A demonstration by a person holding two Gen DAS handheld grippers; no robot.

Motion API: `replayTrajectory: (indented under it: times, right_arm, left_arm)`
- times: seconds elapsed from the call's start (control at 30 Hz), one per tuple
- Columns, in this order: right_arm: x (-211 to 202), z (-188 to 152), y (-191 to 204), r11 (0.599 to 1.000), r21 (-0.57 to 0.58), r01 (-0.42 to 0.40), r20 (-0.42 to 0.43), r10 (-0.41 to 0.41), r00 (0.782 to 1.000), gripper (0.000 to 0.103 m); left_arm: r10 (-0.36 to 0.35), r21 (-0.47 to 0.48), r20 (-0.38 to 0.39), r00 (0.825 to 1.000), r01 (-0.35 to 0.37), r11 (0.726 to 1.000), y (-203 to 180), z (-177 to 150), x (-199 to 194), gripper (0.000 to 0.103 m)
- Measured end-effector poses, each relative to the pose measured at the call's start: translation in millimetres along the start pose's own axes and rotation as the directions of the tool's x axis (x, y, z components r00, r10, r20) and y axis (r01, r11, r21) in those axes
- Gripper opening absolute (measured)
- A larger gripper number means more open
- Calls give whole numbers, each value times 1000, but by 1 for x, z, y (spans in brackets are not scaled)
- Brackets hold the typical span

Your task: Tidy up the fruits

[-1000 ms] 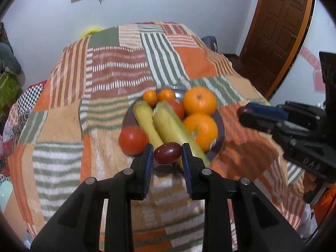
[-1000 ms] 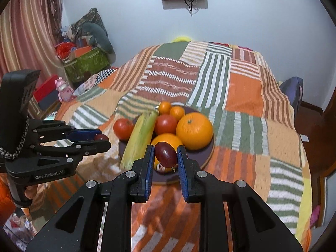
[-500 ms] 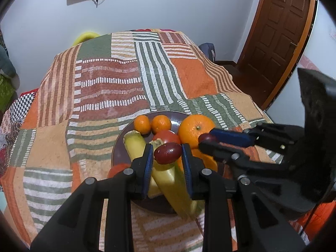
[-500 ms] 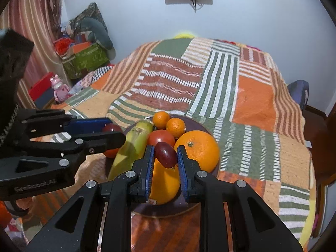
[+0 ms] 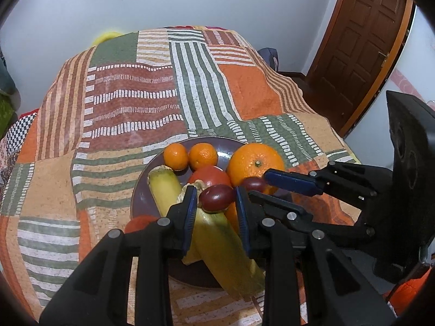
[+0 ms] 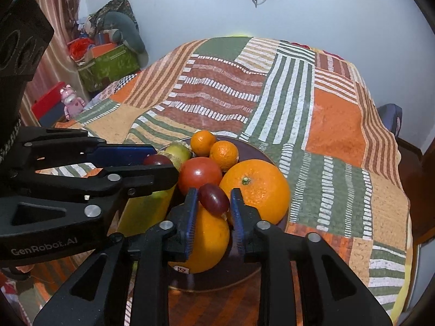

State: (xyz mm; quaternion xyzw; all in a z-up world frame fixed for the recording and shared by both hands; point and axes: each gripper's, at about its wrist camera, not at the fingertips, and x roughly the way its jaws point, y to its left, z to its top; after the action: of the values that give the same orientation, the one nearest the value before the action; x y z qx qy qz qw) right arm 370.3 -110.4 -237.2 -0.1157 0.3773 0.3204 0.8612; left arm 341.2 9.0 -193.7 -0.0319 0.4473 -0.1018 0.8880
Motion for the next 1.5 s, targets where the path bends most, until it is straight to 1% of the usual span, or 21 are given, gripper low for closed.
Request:
replayTrajectory:
  times: [0.03,0.13,0.3,0.43,0.57,0.7,0.77,0.8,0.9,1.03,1.07,1.1,1.13,1.17,1.2,1.23,1.3,1.37,1.4,1.47,1.5]
  right_arm:
    - [0,0,-1,1000,4,-4,-2,4,1000,25]
    - [-3,-1,-4,1000,23,-15,-7,15,1000,33]
    - [-18,-2,-6,999,36,16,15,-16,1000,34]
    - [-48,3,-8,998,64,25,70,-29,997,34]
    - [-92,10,-4,996,83,35,157,-48,986,34]
    - [-147,13,10,995,91,45,267,-68,961,34]
    - [-172,13,20,994,95,54,317,-82,945,34]
    - [-186,12,26,994,94,55,344,-84,935,34]
    - [-220,8,43,994,86,64,416,-94,905,34]
    - [-257,0,64,994,74,79,501,-106,859,37]
    - [-266,-2,69,994,73,84,521,-110,846,39]
    - [-273,-5,74,993,73,89,542,-115,832,43]
    - [-279,-8,78,993,74,94,559,-119,821,44]
    - [-284,-11,82,992,74,98,574,-122,810,47]
    - [-288,-13,86,992,73,101,585,-124,802,49]
    - [-291,-16,90,992,71,104,595,-126,794,50]
    - [-293,-18,93,991,72,112,606,-133,784,59]
    - [-294,-22,96,987,88,133,619,-159,769,77]
    - [-292,-23,96,984,99,148,628,-178,757,84]
    - [-293,-26,98,979,113,169,636,-202,744,90]
    - [-293,-29,99,979,117,169,636,-205,744,94]
  left_arm:
    - [-2,-1,1,1000,2,1000,0,0,-1,29]
    - [3,0,8,1000,-3,1000,-1,-1,-4,29]
    - [13,-16,48,999,-12,1000,-1,-2,-25,29]
    - [32,-35,120,992,-28,999,0,-2,-58,29]
    - [60,-44,221,973,-52,998,-5,-3,-104,29]
    - [92,-41,341,936,-83,996,-18,-12,-159,29]
    - [112,-39,401,909,-105,994,-27,-18,-187,29]
    - [121,-36,438,891,-117,992,-33,-23,-206,29]
    - [133,-31,509,850,-136,990,-46,-35,-241,29]
    - [123,-23,580,805,-135,991,-61,-52,-283,29]
    - [119,-21,588,800,-132,991,-64,-54,-289,31]
    - [114,-15,599,792,-131,991,-67,-59,-297,40]
    - [118,-17,613,781,-136,991,-71,-64,-304,48]
    - [121,-20,625,771,-140,990,-72,-66,-309,58]
    - [129,-23,644,754,-149,988,-75,-71,-315,61]
    - [136,-22,652,746,-161,987,-77,-74,-318,62]
    - [141,-17,659,739,-173,985,-82,-81,-324,70]
    - [141,-24,663,735,-167,986,-83,-86,-327,76]
    - [142,-26,665,734,-167,986,-83,-88,-328,79]
    - [146,-27,666,732,-171,985,-83,-90,-330,81]
    - [148,-29,665,732,-173,985,-83,-92,-330,84]
